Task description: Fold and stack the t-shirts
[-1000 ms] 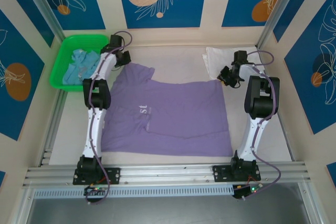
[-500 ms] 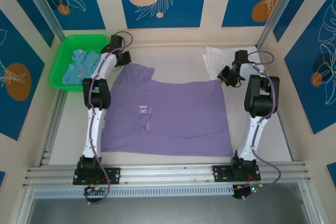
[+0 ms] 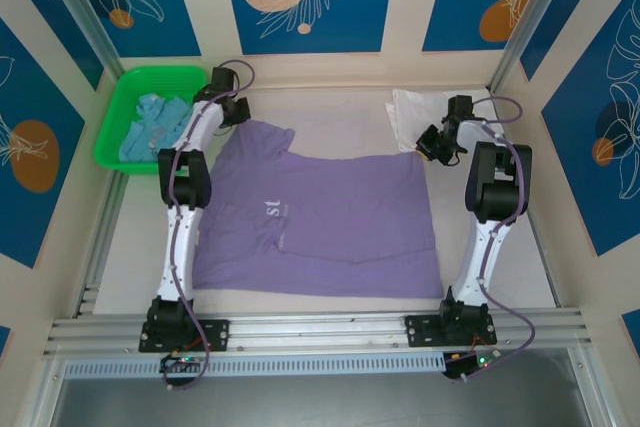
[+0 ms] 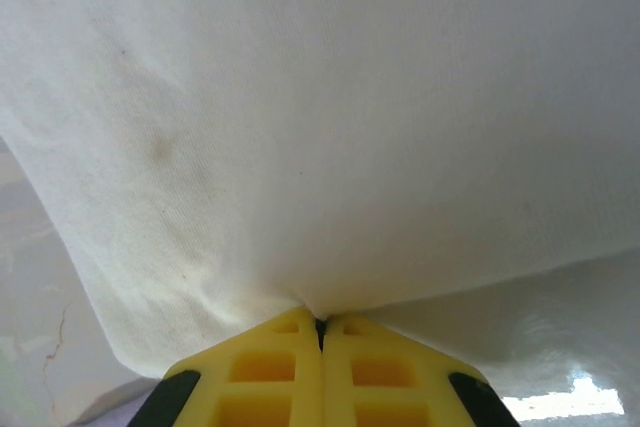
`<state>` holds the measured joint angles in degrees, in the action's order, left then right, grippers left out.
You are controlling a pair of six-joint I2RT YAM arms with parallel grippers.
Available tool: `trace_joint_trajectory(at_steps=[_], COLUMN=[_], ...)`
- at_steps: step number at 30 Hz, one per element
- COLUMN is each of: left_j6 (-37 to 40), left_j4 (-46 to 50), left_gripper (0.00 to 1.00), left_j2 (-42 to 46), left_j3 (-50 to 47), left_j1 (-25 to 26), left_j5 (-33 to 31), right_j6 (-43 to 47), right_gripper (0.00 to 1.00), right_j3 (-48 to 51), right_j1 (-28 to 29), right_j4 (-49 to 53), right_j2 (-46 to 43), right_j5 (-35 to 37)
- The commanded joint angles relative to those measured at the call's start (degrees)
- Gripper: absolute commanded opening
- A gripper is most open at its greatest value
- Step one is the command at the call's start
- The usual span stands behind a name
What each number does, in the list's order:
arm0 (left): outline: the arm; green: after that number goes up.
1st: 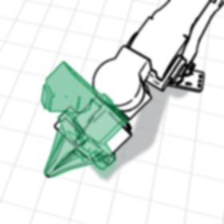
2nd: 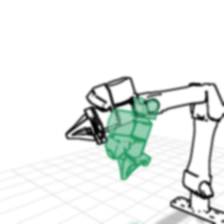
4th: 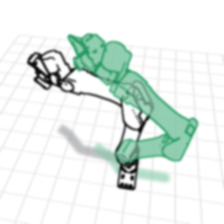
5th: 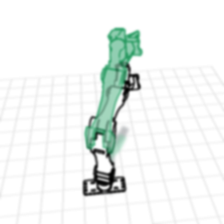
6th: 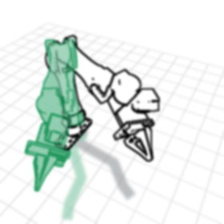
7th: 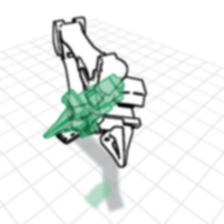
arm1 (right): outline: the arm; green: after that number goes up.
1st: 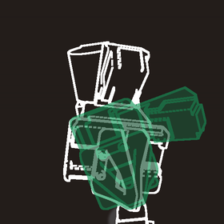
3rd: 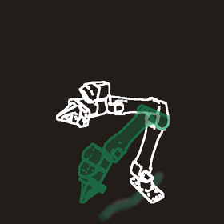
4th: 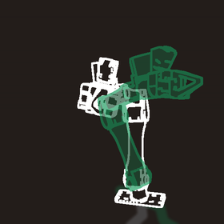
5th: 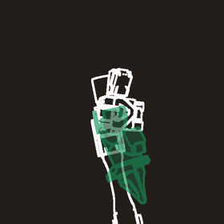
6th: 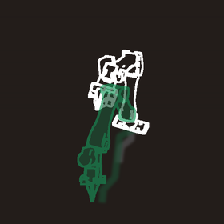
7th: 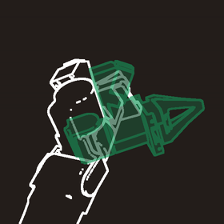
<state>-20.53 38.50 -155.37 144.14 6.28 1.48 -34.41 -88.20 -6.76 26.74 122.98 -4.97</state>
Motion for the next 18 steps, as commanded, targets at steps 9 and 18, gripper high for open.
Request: trace_joint_trajectory(at_steps=[9, 18], left_j6=[0.5, 3.4], left_j4=[-17.4, -26.8], left_gripper=[0.00, 0.00], left_j2=[17.1, 36.2], left_j3=[-21.2, -45.2], left_j1=[2.0, 2.1], left_j5=[2.6, -0.1], right_j6=[3.0, 2.9], right_gripper=[0.02, 0.02], right_j3=[7.7, 18.1], right_j1=[1.9, 1.6], right_j4=[-7.1, -7.9], right_j2=[-9.0, -20.6], right_j5=[-0.4, -0.2])
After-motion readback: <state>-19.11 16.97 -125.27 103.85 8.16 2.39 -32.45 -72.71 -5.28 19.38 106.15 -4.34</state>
